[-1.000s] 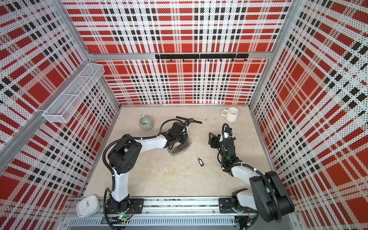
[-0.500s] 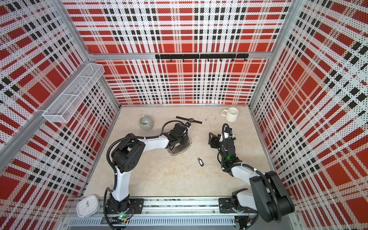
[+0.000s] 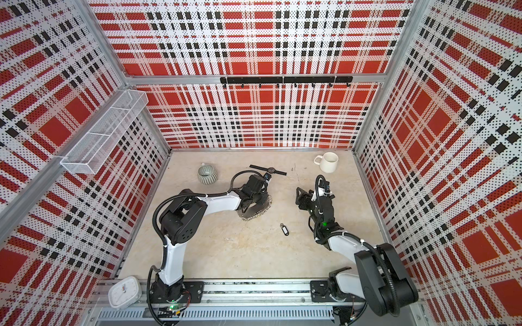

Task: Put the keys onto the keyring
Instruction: 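Close the left gripper on the metal edge of the keyring disc, then lift the keyring disc with the left gripper toward the approaching right gripper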

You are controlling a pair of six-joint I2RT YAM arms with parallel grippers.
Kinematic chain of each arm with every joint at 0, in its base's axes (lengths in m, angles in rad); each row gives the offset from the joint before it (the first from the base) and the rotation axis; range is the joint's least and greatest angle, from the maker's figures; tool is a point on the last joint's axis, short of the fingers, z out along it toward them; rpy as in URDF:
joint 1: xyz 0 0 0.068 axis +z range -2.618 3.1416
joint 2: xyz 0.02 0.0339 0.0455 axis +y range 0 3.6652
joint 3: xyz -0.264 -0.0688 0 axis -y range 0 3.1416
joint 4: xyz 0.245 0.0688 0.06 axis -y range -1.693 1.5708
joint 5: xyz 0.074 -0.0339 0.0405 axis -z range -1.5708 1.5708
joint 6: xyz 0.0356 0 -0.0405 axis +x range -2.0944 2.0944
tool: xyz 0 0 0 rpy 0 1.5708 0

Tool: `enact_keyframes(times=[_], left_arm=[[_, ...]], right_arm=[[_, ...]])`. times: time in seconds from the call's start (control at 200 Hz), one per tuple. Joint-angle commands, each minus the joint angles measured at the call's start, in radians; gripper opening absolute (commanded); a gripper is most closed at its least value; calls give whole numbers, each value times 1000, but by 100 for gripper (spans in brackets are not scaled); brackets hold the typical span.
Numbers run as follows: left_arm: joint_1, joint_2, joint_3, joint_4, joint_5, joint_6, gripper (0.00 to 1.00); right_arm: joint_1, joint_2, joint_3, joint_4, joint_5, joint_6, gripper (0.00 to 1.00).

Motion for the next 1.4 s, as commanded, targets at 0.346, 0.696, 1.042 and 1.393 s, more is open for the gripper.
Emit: enact_keyframes(times=[0.346, 0.696, 1.042, 1.393], left_arm=[[-10, -33, -6, 4, -72, 16, 0], [28, -305, -226, 268, 167, 65, 0], [205, -409, -286, 397, 637, -11, 0], [186, -458, -207, 384, 756, 38, 0]], right_arm=[[4, -29, 9, -58, 102, -2, 69], [4, 31, 190, -363, 273, -142, 73], [-4, -3, 450, -648, -102, -152, 67], [15, 51, 675, -713, -264, -107, 54]])
